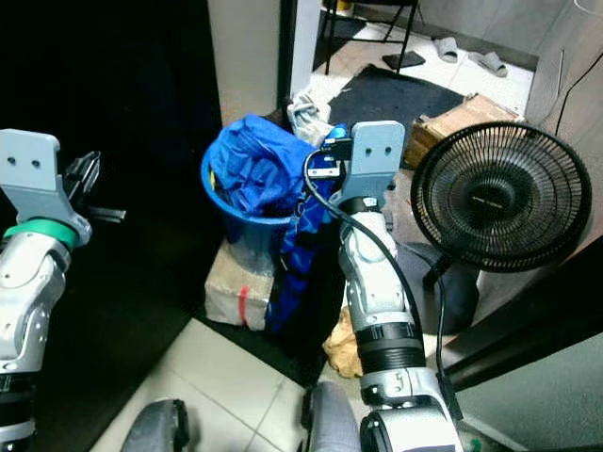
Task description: Clothes washing
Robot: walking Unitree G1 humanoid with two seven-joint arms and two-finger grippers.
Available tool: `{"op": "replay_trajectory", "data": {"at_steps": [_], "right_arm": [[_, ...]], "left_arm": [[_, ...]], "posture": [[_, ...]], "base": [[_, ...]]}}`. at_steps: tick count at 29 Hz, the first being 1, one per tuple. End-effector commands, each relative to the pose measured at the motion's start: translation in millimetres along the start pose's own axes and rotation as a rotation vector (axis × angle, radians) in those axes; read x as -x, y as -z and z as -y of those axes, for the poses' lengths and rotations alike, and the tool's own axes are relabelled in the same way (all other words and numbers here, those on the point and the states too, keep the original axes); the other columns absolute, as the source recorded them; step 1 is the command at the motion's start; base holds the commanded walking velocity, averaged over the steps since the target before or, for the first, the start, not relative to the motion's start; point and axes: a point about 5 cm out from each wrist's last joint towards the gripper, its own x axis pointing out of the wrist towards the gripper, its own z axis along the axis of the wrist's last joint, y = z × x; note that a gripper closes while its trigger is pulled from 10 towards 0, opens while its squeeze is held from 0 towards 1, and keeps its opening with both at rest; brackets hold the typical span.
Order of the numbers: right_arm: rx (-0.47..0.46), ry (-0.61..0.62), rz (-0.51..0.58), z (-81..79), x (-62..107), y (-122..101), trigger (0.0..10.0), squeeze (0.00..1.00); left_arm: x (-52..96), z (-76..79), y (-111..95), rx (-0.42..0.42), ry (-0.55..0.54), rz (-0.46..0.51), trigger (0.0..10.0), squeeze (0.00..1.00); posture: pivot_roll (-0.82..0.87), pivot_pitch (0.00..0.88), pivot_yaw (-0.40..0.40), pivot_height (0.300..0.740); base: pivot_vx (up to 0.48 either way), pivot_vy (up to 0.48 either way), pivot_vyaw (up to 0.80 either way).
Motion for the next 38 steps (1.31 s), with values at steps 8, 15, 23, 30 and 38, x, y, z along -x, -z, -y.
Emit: {"op": "replay_trajectory", "data": {"at_steps": [8,15,23,30,38], "right_arm": [[0.0,-0.007,0.016,-0.3,-1.4,-4,10.0,0.0],[0.0,-0.011,0.018,-1.1,-2.2,-4,10.0,0.0],[0.006,0.015,0.022,1.1,-2.6,-5,10.0,0.0],[-0.006,0.028,0.014,2.9,-3.1,-4,10.0,0.0],[-0.066,0.034,0.051,-1.7,-5.1,-11,10.0,0.0]], "left_arm": [[0.4,2.3,1,0.009,0.01,-0.008,10.0,0.0],[0.1,1.8,0,0.01,0.008,-0.006,10.0,0.0],[-0.5,2.0,0,0.011,0.009,-0.004,10.0,0.0],[-2.2,0.9,-4,0.011,0.006,0.007,10.0,0.0],[-5.3,-1.8,-15,0.011,0.001,0.039,10.0,0.0]], "posture": [[0.1,0.026,0.007,0.675],[0.1,0.023,0.005,0.705],[0.1,0.024,0.007,0.74],[0.1,0.027,0.008,0.74],[0.11,0.031,0.009,0.74]], "base": [[0.0,0.0,0.0],[0.0,0.0,0.0],[0.0,0.0,0.0],[0.0,0.0,-0.11],[0.0,0.0,-0.77]]}}
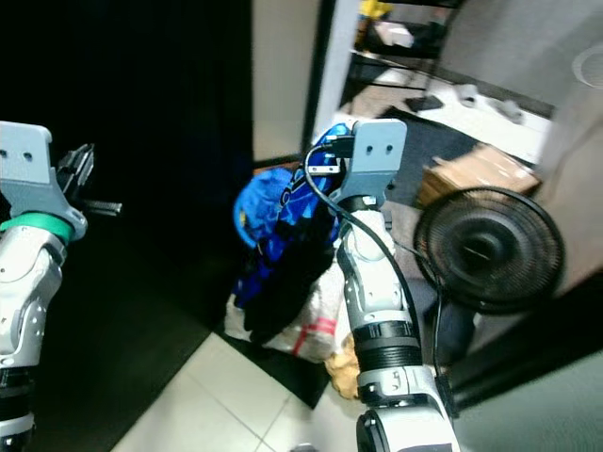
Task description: Clothes washing
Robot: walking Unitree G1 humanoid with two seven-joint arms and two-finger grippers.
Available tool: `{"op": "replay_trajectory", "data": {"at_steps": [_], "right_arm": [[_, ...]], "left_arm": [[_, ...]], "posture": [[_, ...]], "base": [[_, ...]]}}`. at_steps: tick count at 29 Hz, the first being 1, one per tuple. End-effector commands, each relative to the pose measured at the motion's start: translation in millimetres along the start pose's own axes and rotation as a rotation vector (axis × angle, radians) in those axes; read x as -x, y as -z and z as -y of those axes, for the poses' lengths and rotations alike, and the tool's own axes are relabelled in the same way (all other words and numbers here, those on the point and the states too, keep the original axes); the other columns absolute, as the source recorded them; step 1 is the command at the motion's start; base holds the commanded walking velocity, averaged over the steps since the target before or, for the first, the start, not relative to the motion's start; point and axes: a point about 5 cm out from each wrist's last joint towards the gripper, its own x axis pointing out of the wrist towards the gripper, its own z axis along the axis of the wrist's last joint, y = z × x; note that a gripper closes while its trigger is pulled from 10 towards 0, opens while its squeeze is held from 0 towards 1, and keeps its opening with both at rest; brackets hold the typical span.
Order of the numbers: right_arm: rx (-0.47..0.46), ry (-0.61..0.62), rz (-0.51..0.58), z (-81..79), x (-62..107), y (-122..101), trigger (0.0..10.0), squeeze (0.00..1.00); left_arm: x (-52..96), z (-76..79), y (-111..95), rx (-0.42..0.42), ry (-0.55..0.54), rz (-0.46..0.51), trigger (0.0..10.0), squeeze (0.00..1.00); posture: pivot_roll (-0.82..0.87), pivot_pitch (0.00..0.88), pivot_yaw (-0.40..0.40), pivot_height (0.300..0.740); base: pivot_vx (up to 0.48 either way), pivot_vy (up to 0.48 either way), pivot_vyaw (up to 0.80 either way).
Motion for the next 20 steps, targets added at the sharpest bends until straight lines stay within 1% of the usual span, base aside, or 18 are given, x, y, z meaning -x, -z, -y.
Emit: {"op": "replay_trajectory", "data": {"at_steps": [1,20], "right_arm": [[-0.028,0.012,0.05,-1.2,-4.2,-10.4,10.0,0.0],[-0.045,0.027,0.058,0.0,-3.6,-11.0,10.0,0.0]], "left_arm": [[-0.8,0.3,-7.8,0.005,0.01,0.021,10.0,0.0],[-2.4,0.7,-12.6,0.006,0.017,0.032,10.0,0.0]], "posture": [[0.11,0.031,0.009,0.74],[0.11,0.032,0.015,0.74]], "base": [[0.0,0.0,-0.8],[0.0,0.0,-0.8]]}}
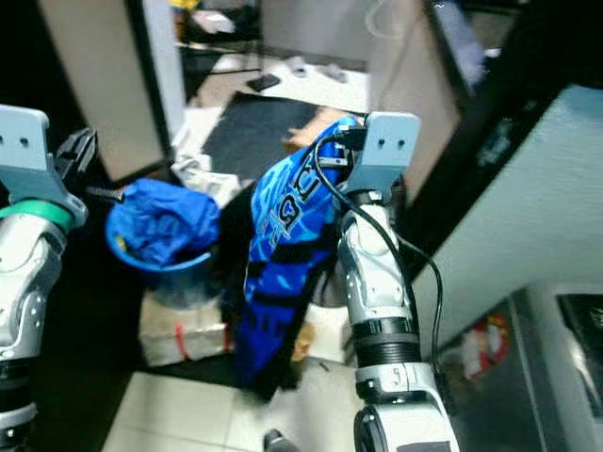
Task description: Clothes washing
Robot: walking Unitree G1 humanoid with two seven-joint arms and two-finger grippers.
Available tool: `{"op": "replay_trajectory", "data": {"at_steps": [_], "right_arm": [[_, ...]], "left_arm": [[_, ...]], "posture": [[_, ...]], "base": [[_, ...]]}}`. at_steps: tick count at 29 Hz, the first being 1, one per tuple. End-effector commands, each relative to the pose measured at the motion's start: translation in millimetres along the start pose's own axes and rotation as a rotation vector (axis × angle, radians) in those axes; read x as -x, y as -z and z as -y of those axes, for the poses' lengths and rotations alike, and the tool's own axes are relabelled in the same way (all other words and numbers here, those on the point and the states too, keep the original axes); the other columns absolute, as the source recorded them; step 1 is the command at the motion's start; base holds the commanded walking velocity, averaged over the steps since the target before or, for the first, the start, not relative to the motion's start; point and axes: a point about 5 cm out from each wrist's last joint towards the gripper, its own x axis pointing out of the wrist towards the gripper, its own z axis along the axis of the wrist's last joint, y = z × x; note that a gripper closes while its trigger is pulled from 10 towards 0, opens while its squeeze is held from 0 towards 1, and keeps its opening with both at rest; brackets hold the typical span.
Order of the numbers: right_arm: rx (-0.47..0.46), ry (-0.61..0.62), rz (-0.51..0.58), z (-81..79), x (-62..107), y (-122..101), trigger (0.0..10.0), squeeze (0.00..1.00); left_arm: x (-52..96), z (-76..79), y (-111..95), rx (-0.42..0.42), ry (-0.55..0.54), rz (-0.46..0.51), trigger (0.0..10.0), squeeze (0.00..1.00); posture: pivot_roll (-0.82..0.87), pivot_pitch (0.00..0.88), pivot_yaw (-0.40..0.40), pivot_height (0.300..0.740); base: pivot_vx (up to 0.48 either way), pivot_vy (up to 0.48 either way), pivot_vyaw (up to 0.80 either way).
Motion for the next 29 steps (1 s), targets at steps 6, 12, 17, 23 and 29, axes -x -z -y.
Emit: {"op": "replay_trajectory", "data": {"at_steps": [6,12,17,23,29], "right_arm": [[-0.01,0.012,0.026,3.0,-0.6,-5,10.0,0.0],[-0.019,0.003,0.037,0.8,-1.5,-7,10.0,0.0],[-0.026,0.0,0.048,0.1,-2.5,-10,10.0,0.0],[-0.046,-0.013,0.08,-3.4,-5.6,-20,10.0,0.0],[-0.055,-0.02,0.1,-5.3,-8.0,-26,10.0,0.0]], "left_arm": [[0.2,2.4,1,0.009,0.016,-0.011,10.0,0.0],[0.1,2.4,0,0.01,0.016,-0.013,10.0,0.0],[0.0,2.3,0,0.011,0.016,-0.013,10.0,0.0],[-0.1,2.7,-3,0.018,0.02,-0.013,10.0,0.0],[-1.1,5.1,-6,0.028,0.033,-0.037,10.0,0.0]], "posture": [[0.11,0.035,0.018,0.74],[0.11,0.035,0.019,0.74],[0.11,0.035,0.02,0.74],[0.12,0.036,0.019,0.74],[0.12,0.034,0.018,0.74]], "base": [[0.0,0.0,-0.8],[0.0,0.0,-0.8],[0.0,0.0,-0.8],[0.0,0.0,-0.8],[0.0,0.0,-0.8]]}}
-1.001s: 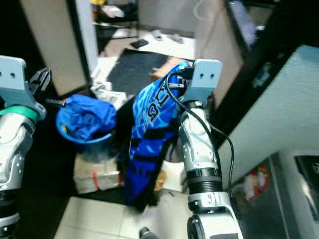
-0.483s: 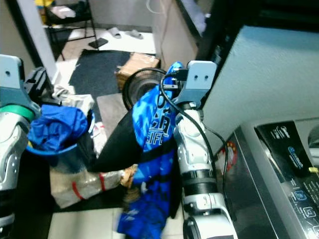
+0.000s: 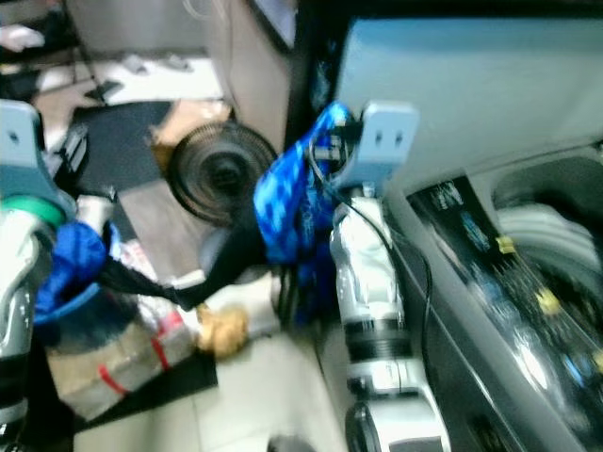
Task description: Clothes washing
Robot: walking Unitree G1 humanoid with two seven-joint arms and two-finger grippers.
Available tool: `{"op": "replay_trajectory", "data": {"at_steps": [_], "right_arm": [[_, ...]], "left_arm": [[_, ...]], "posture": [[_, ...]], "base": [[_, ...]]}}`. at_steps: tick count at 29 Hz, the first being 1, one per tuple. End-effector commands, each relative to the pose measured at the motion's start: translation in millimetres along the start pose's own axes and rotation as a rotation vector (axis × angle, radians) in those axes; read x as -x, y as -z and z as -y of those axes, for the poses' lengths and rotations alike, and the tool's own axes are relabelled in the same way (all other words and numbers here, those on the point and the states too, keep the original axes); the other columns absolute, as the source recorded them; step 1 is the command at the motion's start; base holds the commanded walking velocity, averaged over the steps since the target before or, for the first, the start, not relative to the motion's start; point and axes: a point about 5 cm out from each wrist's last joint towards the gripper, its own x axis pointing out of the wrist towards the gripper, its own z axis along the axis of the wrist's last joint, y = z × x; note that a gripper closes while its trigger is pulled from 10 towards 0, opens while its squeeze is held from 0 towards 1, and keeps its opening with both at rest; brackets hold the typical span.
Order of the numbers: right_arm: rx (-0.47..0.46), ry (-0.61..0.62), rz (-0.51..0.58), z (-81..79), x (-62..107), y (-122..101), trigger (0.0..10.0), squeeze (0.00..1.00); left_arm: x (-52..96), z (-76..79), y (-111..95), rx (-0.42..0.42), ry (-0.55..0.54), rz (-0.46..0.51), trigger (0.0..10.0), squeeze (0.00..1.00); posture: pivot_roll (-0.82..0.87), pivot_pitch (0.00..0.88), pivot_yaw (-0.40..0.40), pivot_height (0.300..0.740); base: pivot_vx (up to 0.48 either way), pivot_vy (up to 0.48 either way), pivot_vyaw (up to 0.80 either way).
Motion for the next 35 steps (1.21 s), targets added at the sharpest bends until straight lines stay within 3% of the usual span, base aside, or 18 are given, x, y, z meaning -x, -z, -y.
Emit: {"op": "replay_trajectory", "data": {"at_steps": [1,5,15,26,35], "right_arm": [[-0.016,-0.012,0.045,-4.3,-2.9,-10,10.0,0.0],[-0.018,-0.015,0.05,-5.0,-3.6,-12,10.0,0.0],[-0.045,-0.056,0.127,-15.5,-9.1,-35,10.0,0.0],[-0.255,-0.266,0.384,-53.4,-12.2,-103,10.0,0.0],[-0.386,-0.342,0.437,-63.8,-8.8,-124,10.0,0.0]], "left_arm": [[-0.8,1.0,-2,-0.002,0.012,-0.023,10.0,0.0],[-1.3,2.7,-4,-0.009,0.02,-0.026,10.0,0.0],[-7.2,5.4,-37,-0.038,0.048,0.1,10.0,0.0],[-7.9,7.3,-46,-0.08,0.027,0.143,10.0,0.0],[-8.1,6.5,-46,-0.083,0.005,0.141,10.0,0.0]], "posture": [[0.12,0.033,0.017,0.74],[0.12,0.031,0.017,0.74],[0.12,0.02,0.017,0.74],[0.13,0.015,0.016,0.74],[0.13,0.022,0.016,0.74]], "base": [[0.0,0.0,-0.8],[0.0,0.0,-0.8],[0.0,0.0,-0.8],[0.0,0.0,-0.8],[0.0,0.0,-0.8]]}}
